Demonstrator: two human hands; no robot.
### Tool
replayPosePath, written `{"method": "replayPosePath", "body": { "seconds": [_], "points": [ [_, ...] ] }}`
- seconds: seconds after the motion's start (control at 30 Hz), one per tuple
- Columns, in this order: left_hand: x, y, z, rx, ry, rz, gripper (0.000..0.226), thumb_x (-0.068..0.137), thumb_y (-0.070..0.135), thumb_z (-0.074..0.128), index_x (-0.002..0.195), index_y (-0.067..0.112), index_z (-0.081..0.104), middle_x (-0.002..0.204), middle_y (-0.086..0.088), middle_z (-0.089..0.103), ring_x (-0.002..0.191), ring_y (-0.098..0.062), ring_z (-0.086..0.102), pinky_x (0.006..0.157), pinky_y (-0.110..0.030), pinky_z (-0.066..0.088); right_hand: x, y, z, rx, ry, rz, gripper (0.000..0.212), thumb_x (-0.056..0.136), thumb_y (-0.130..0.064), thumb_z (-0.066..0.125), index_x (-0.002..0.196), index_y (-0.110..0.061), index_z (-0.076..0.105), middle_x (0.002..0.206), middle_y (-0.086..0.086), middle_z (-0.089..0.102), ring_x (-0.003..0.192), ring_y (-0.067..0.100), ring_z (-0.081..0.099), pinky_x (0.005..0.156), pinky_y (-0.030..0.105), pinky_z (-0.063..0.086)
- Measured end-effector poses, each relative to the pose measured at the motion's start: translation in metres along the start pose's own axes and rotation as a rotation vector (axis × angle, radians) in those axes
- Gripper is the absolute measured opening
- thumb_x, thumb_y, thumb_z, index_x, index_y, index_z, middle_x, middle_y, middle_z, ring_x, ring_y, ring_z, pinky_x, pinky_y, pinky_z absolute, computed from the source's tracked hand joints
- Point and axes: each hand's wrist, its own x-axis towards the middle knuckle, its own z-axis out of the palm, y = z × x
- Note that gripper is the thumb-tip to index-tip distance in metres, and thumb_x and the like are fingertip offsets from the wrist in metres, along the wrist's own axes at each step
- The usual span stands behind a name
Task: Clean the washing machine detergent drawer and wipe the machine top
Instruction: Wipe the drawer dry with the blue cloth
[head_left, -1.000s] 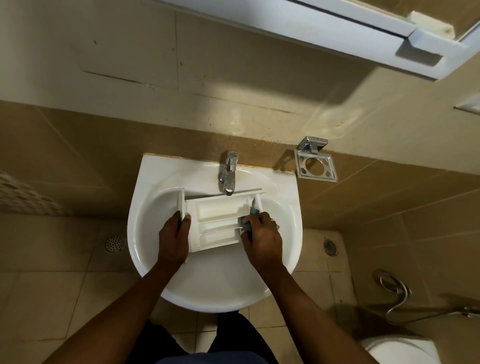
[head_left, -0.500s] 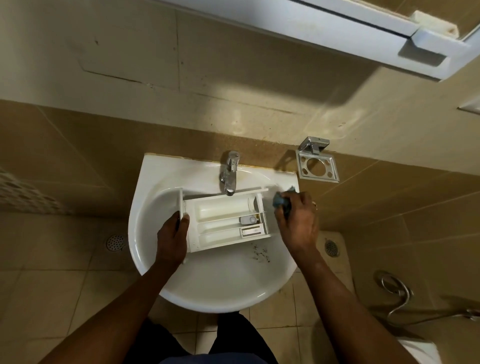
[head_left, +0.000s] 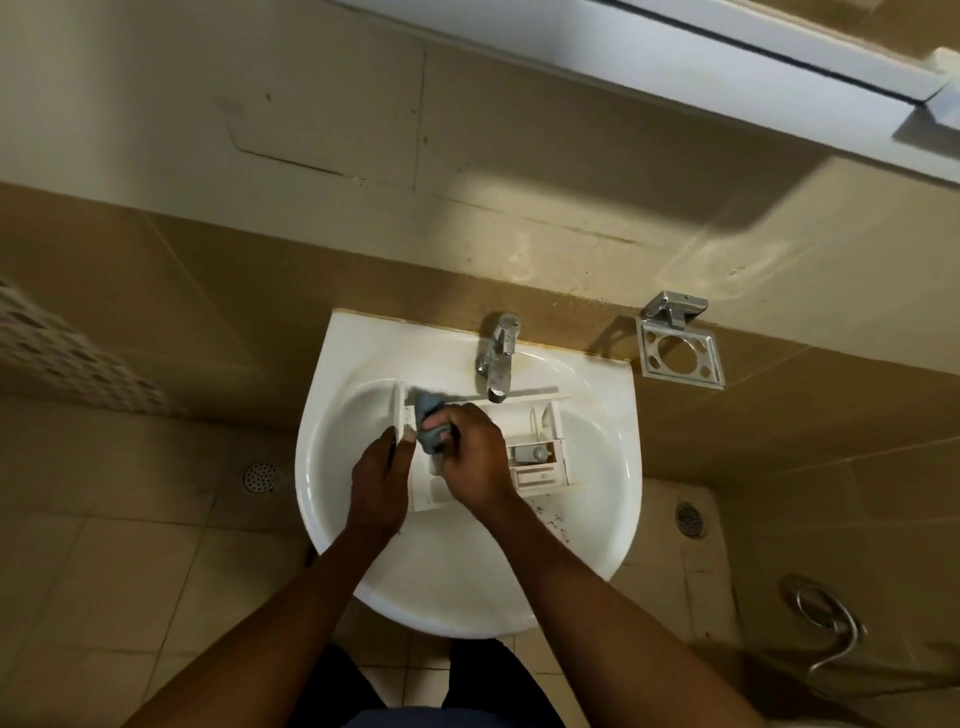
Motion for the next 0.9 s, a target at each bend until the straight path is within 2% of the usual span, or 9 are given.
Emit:
{"method": "replayPosePath", "body": {
  "seconds": [0.07,0.17,0.3,0.37,0.47,0.6,0.7,0.8,0.9],
  "points": [
    [-0.002,0.002,-0.003,-0.066,-0.015,-0.002,0.029,0.107,0.039,0.048,0.110,0.021,0.071,0.093,-0.001,0.074,0.088,-0.013,0.069,0.082,-0.023,0.052,0.000,-0.006,0.002,0.130,0.151,0.021,0.016,0.092,-0.008,0.063,0.106,-0.009,0.071,0.108,0.005,0.071,0.100,0.014,0.065,0.086,0.023,0.052],
    [-0.003,0.000,-0.004,-0.084,-0.037,0.039,0.031,0.107,0.041,0.045,0.122,0.025,0.068,0.106,0.005,0.075,0.101,-0.009,0.069,0.092,-0.020,0.051,0.000,-0.009,-0.002,0.087,0.283,-0.081,0.022,0.101,-0.010,0.061,0.121,-0.007,0.066,0.120,0.006,0.067,0.112,0.015,0.062,0.096,0.025,0.051],
    [0.000,-0.001,0.000,-0.048,-0.039,0.093,0.030,0.109,0.033,0.044,0.118,0.020,0.068,0.099,0.006,0.073,0.096,-0.010,0.068,0.085,-0.018,0.049,0.010,-0.008,0.016,-0.172,-0.040,-0.122,0.046,0.093,-0.010,0.063,0.138,-0.015,0.060,0.140,0.006,0.057,0.129,0.026,0.054,0.107,0.037,0.047],
    [-0.001,0.000,-0.001,-0.048,-0.029,0.088,0.029,0.108,0.031,0.044,0.117,0.018,0.068,0.098,0.007,0.073,0.095,-0.009,0.067,0.083,-0.013,0.047,0.013,-0.004,0.020,-0.340,-0.120,-0.138,0.058,0.084,-0.005,0.072,0.139,-0.018,0.059,0.140,0.004,0.058,0.125,0.030,0.057,0.099,0.041,0.054],
    [-0.002,0.001,-0.002,-0.049,-0.012,0.086,0.027,0.108,0.029,0.045,0.119,0.020,0.068,0.100,0.007,0.072,0.095,-0.005,0.066,0.083,-0.006,0.045,0.017,-0.005,0.006,-0.585,-0.158,-0.252,0.062,0.076,-0.009,0.079,0.134,-0.021,0.062,0.133,0.004,0.063,0.111,0.033,0.063,0.075,0.038,0.059],
    [-0.001,-0.002,0.000,-0.072,-0.023,0.067,0.028,0.108,0.037,0.046,0.113,0.024,0.069,0.096,0.001,0.073,0.093,-0.012,0.067,0.084,-0.021,0.052,0.008,0.013,-0.011,-0.833,-0.171,-0.269,0.053,0.076,-0.027,0.083,0.126,-0.019,0.066,0.131,0.009,0.061,0.110,0.032,0.064,0.066,0.040,0.060],
    [0.000,-0.007,0.002,-0.078,-0.024,0.051,0.033,0.107,0.042,0.047,0.103,0.018,0.069,0.090,-0.006,0.071,0.089,-0.021,0.067,0.084,-0.037,0.054,-0.009,0.037,-0.022,-0.838,-0.104,-0.126,0.034,0.074,-0.020,0.086,0.106,-0.016,0.074,0.123,0.008,0.065,0.102,0.030,0.067,0.062,0.037,0.061],
    [0.001,-0.007,0.001,-0.071,-0.046,0.044,0.031,0.107,0.038,0.048,0.102,0.017,0.070,0.090,-0.005,0.072,0.090,-0.019,0.068,0.084,-0.033,0.055,-0.011,0.041,-0.036,-0.691,-0.006,0.018,0.019,0.077,-0.022,0.075,0.095,-0.015,0.076,0.107,0.008,0.068,0.093,0.031,0.068,0.065,0.036,0.058],
    [0.001,-0.005,-0.001,-0.074,-0.045,0.048,0.032,0.107,0.037,0.047,0.105,0.016,0.071,0.092,-0.004,0.073,0.090,-0.016,0.068,0.082,-0.025,0.054,0.000,0.014,-0.033,-0.400,0.073,0.037,0.032,0.087,-0.029,0.048,0.100,-0.014,0.073,0.114,0.010,0.064,0.101,0.028,0.062,0.083,0.037,0.056]
  ]
}}
